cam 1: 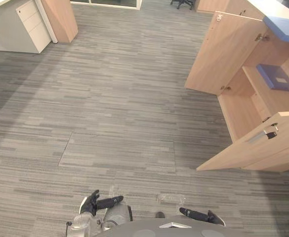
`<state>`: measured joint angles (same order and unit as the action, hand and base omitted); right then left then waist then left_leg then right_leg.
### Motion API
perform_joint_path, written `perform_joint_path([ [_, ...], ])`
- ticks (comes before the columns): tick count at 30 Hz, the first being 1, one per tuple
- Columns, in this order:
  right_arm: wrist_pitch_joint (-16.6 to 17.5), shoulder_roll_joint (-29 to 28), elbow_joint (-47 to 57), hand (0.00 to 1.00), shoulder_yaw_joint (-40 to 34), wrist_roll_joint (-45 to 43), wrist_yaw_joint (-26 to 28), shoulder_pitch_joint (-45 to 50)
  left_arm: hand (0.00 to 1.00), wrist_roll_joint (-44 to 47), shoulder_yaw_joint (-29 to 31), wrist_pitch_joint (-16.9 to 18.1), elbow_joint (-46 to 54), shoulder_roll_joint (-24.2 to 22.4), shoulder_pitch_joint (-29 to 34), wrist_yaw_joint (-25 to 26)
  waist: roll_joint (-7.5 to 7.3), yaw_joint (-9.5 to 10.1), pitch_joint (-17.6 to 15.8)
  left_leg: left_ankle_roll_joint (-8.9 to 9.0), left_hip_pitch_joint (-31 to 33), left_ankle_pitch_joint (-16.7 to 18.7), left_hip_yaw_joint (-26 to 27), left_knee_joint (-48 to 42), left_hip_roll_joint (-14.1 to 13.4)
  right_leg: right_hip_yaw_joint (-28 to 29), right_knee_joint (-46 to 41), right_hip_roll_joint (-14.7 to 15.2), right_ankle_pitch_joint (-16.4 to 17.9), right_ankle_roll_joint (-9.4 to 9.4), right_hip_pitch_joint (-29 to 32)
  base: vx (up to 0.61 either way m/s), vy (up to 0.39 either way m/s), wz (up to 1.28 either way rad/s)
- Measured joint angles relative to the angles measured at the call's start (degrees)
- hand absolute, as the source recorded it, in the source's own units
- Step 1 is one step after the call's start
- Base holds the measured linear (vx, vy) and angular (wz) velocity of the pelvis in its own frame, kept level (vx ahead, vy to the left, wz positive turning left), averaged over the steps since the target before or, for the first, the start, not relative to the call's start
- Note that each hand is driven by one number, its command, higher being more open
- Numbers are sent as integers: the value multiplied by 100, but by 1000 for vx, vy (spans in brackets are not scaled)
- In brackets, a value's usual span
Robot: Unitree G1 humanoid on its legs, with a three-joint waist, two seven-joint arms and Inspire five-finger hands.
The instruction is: Walk over to the cabinet, pick up the folder, carry it to the office cabinet, place the folder inside the office cabinet, then close the office cabinet door
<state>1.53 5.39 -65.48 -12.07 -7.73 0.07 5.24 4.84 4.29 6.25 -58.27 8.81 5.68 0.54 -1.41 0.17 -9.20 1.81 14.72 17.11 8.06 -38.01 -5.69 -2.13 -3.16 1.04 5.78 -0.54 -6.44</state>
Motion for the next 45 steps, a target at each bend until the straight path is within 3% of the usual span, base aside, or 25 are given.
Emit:
perform_joint_path([
  [3,2,75,7,100,-40,-2,4,-11,100,0,-29,1,46,-53,-22,2,116,15,7,72,193,-158,-102,683,2,162,-2,207,109,158,-40,172,177,-34],
  [4,1,143,7,100,-39,-3,-4,-16,100,1,-106,0,45,-99,-48,29,230,-36,2,124,284,-579,-295,1564,6,319,-18,491,287,429,-87,292,283,-41],
  [5,2,160,7,100,-41,-7,-7,-5,100,2,-144,-2,45,-103,-55,40,258,-37,9,166,273,-756,-337,1784,-5,366,-33,568,352,508,-97,504,466,-44],
  [6,1,161,4,100,-44,-55,-28,16,100,0,-241,-4,52,-106,-59,49,305,-36,46,116,199,-1306,-127,1850,49,387,-37,735,483,623,-170,326,299,-23],
  [9,-9,94,-7,100,-90,-45,16,16,100,4,-322,-28,98,-41,-143,96,99,-34,165,-177,269,-1048,185,1680,378,363,-277,1103,405,652,-37,403,306,-18],
  [11,-8,32,-6,100,-133,-37,78,-12,100,1,-514,-31,127,-29,-205,79,56,-34,187,-287,138,-873,331,1699,508,427,-716,1252,283,768,152,414,274,-25],
  [14,8,-26,53,100,-383,-2,118,-14,100,-22,-987,-36,348,-50,-109,30,50,-72,192,-504,-661,-733,596,2046,763,764,-2602,1454,-1,870,752,381,214,-34],
  [15,25,-62,131,100,-481,-2,125,-11,100,-43,-1173,-38,504,-46,-66,-19,50,-117,193,-568,-901,-692,609,2138,846,771,-3353,1504,-300,792,1044,280,150,4],
  [16,29,-74,225,100,-550,-2,132,-38,100,-49,-1373,-32,642,-57,-66,-105,71,-172,174,-682,-1183,-619,600,2253,926,739,-4437,1525,-494,574,1452,466,210,16],
  [17,33,-99,295,100,-548,-29,135,-77,100,-48,-1495,-38,685,-70,-97,-188,58,-219,154,-749,-1476,-576,551,2370,1000,497,-5459,1581,-260,220,1798,323,132,21],
  [19,48,-96,350,100,-522,-175,132,-107,100,-45,-1555,-46,704,-152,-94,-250,93,-231,109,-766,-1988,-565,424,2629,1008,-142,-6112,1554,134,31,2064,269,56,22],
  [21,48,-133,401,100,-481,-213,112,-157,100,-30,-1645,-49,698,-206,-75,-290,115,-226,53,-765,-2423,-565,278,2864,917,-637,-5587,1313,616,105,2172,298,-8,26],
  [23,35,-109,405,100,-411,-230,59,-304,100,2,-1669,-86,648,-246,-78,-317,164,-287,5,-701,-2579,-520,78,2958,754,-903,-4413,1013,740,130,2260,251,-115,49],
  [26,-9,-93,177,100,-422,-447,-92,-494,100,2,-1664,-135,458,-227,-154,-303,223,-342,-39,-374,-2747,-312,-134,3159,458,-1038,-2070,695,306,477,2248,262,-190,48],
  [27,-23,-94,82,100,-421,-446,-113,-526,100,3,-1641,-135,428,-195,-171,-274,166,-299,-34,-247,-2839,-236,-164,3225,445,-1016,-1267,687,-73,457,2216,367,-296,31],
  [28,-61,-65,39,100,-421,-457,-111,-550,100,1,-1623,-132,340,-193,-172,-212,120,-314,-8,-81,-2988,-114,-222,3247,386,-1030,-1116,669,-707,396,2158,337,-273,19],
  [29,-80,-26,35,100,-420,-455,-101,-555,100,-4,-1610,-130,246,-220,-171,-193,195,-324,-13,-2,-3057,-55,-228,3251,293,-1062,-1149,606,-878,285,2128,369,-280,3],
  [31,-81,129,-9,100,-453,-439,-96,-596,100,-61,-1312,-140,-118,-424,-204,-190,640,-343,38,177,-3083,76,-204,3006,-238,-1253,-1093,73,-667,-49,1989,383,-277,-10],
  [32,-78,121,-10,100,-490,-438,-97,-596,100,-64,-1219,-140,-174,-464,-221,-185,658,-347,33,193,-3011,84,-224,2806,-333,-1306,-1030,-15,-640,-89,1908,384,-287,-1],
  [35,-82,64,-80,100,-544,-448,-141,-621,100,-57,-897,-148,-251,-501,-313,-162,614,-301,11,273,-2278,-26,-535,784,-786,-1440,-581,-432,-484,-259,1307,391,-305,11],
  [36,-84,61,-131,100,-544,-453,-174,-619,100,-42,-710,-136,-187,-520,-315,-121,616,-244,-4,261,-1881,-130,-609,-366,-1013,-1466,-335,-614,-448,-312,959,339,-214,2],
  [38,-85,28,-149,100,-524,-451,-182,-616,100,-34,-486,-107,-58,-562,-320,-17,540,-161,-44,238,-1502,-88,-376,-1293,-1202,-1424,-36,-751,-403,-373,437,333,-156,3],
  [40,-74,-18,-243,100,-449,-448,-200,-627,100,14,-362,-20,81,-583,-335,58,491,-51,-53,202,-991,150,71,-1417,-1142,-1196,147,-737,-306,-381,9,328,-85,-21],
  [43,-75,-54,-241,100,-405,-448,-190,-635,100,118,-333,10,160,-621,-344,75,491,-2,-57,204,-628,273,92,-745,-924,-1011,143,-583,-235,-328,-179,257,70,-43],
  [45,-51,-70,-228,100,-408,-448,-197,-631,100,203,-324,8,269,-636,-358,77,391,-16,-99,259,-360,166,-264,532,-358,-724,125,-176,-17,-188,-355,291,211,-53],
])
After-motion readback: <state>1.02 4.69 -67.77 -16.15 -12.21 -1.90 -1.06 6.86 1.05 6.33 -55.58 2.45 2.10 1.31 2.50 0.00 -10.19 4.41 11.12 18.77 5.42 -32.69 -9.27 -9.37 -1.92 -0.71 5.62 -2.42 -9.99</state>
